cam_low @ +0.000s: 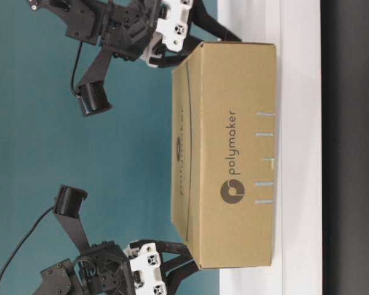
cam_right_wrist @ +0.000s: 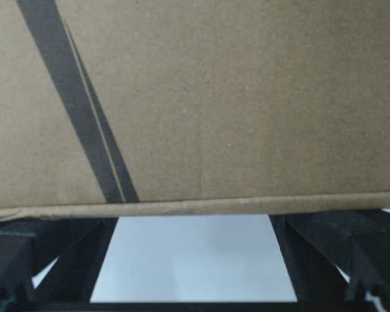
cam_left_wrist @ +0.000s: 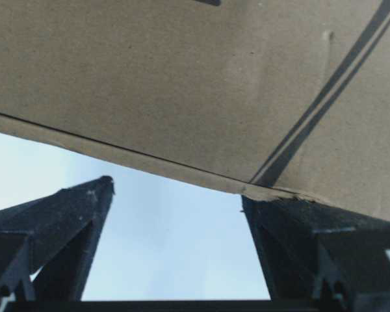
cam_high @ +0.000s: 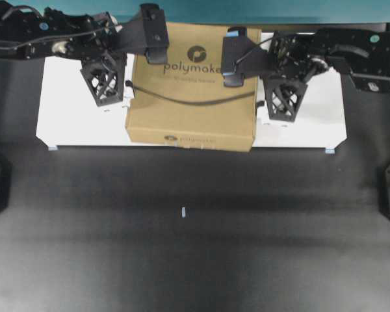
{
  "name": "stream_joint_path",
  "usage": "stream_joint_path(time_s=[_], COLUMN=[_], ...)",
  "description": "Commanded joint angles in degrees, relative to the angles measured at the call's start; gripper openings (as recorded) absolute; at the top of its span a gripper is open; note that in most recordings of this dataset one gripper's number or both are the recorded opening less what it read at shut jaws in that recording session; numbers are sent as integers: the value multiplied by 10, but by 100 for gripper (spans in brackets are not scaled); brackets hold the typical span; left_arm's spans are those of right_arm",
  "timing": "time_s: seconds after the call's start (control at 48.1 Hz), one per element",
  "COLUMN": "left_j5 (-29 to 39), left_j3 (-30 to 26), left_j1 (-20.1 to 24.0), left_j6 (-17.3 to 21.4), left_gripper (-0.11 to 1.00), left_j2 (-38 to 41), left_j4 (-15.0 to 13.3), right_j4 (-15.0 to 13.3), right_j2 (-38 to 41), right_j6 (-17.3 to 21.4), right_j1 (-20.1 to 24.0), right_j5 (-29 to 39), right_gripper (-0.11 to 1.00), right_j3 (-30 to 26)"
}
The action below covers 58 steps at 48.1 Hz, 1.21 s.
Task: Place the cardboard box on the stand after clamping it between your arms.
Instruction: 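Lower the box onto the stand and release both grippers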
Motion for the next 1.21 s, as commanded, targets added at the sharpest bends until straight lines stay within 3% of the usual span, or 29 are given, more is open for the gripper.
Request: stream_joint_path(time_s=[0.0, 0.374, 0.853, 1.186], left_j5=[-45, -56, -56, -53], left_j3=[-29, 25, 73, 107], left_j1=[-11, 22, 36, 46], left_j6=[-17, -17, -18, -20], left_gripper=[77, 77, 76, 76], left_j2=[-2, -28, -70, -132], left_j4=[-10, -10, -10, -10], right_j4=[15, 15, 15, 18], right_j2=[18, 11, -47, -104], right_j6=[-29, -65, -62, -50], right_j1=[21, -17, -75, -80], right_j5=[-75, -70, -76, -64], right_gripper=[84, 84, 84, 84], right_j3=[-40, -13, 56, 89])
